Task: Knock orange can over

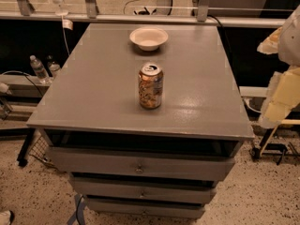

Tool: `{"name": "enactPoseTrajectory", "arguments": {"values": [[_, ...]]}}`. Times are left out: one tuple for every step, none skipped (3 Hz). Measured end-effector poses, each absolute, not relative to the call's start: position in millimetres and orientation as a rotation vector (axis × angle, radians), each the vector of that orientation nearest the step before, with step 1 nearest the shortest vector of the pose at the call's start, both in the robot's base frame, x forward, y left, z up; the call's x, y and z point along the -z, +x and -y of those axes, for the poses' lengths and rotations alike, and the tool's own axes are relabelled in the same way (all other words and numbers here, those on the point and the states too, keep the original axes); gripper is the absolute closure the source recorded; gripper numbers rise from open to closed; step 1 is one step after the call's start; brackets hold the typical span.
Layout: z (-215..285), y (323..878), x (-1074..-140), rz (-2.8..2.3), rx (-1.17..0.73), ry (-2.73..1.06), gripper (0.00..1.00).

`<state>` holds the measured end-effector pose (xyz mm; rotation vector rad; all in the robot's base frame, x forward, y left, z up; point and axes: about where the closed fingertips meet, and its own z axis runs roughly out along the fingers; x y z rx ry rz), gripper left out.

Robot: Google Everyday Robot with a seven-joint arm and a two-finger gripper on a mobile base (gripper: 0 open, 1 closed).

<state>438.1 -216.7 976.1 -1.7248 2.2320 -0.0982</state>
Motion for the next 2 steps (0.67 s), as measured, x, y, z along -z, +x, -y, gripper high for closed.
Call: {"name": "enactPoseTrajectory", "arguments": {"values": [[216.7,438.1,-976.2,-2.232,0.098,-1.725,0.0],[186.2,475.0,-959.5,-2.13,-0.088,-1.693,0.0]]}}
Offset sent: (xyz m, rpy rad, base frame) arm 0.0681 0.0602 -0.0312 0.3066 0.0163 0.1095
